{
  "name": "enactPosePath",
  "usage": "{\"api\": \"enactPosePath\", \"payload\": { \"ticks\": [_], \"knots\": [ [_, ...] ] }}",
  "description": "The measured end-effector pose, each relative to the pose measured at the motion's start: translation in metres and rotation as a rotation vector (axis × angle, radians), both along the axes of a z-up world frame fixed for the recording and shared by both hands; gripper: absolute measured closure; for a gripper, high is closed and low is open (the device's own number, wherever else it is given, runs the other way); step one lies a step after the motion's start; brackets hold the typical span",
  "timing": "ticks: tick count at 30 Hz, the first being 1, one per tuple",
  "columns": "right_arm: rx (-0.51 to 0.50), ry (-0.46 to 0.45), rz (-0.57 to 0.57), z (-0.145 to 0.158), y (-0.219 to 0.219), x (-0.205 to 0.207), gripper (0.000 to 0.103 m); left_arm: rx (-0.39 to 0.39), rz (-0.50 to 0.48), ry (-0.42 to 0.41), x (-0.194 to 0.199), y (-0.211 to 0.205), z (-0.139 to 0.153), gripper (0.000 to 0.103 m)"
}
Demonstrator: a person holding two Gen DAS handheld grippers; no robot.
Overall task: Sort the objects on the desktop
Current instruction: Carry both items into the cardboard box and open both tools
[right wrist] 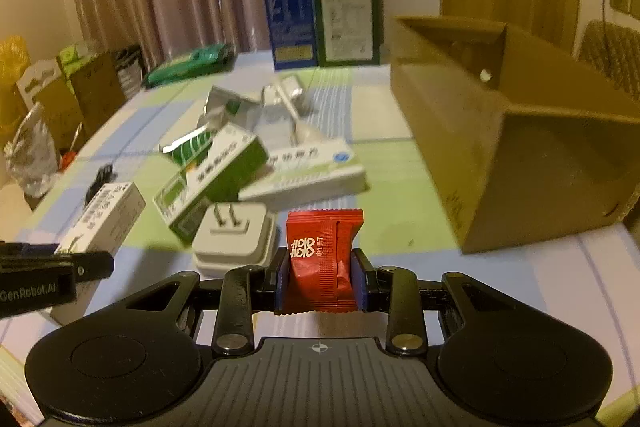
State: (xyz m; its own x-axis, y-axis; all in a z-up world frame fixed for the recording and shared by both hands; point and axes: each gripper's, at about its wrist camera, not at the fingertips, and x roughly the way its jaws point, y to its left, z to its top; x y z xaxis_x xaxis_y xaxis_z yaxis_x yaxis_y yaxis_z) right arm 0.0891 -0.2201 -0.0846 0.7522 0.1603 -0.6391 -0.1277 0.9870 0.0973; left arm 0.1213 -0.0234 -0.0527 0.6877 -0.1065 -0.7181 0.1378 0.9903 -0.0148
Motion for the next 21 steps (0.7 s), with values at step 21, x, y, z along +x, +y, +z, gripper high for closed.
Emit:
{"api": "enactPosePath", "payload": {
  "ticks": [21],
  "knots": [
    [-0.031,-0.172,-0.198,0.131,-0.155,0.038,0.074,-0.109,-0.277,-0.160,0.040,-0.183,0.100,0.070]
  ]
}}
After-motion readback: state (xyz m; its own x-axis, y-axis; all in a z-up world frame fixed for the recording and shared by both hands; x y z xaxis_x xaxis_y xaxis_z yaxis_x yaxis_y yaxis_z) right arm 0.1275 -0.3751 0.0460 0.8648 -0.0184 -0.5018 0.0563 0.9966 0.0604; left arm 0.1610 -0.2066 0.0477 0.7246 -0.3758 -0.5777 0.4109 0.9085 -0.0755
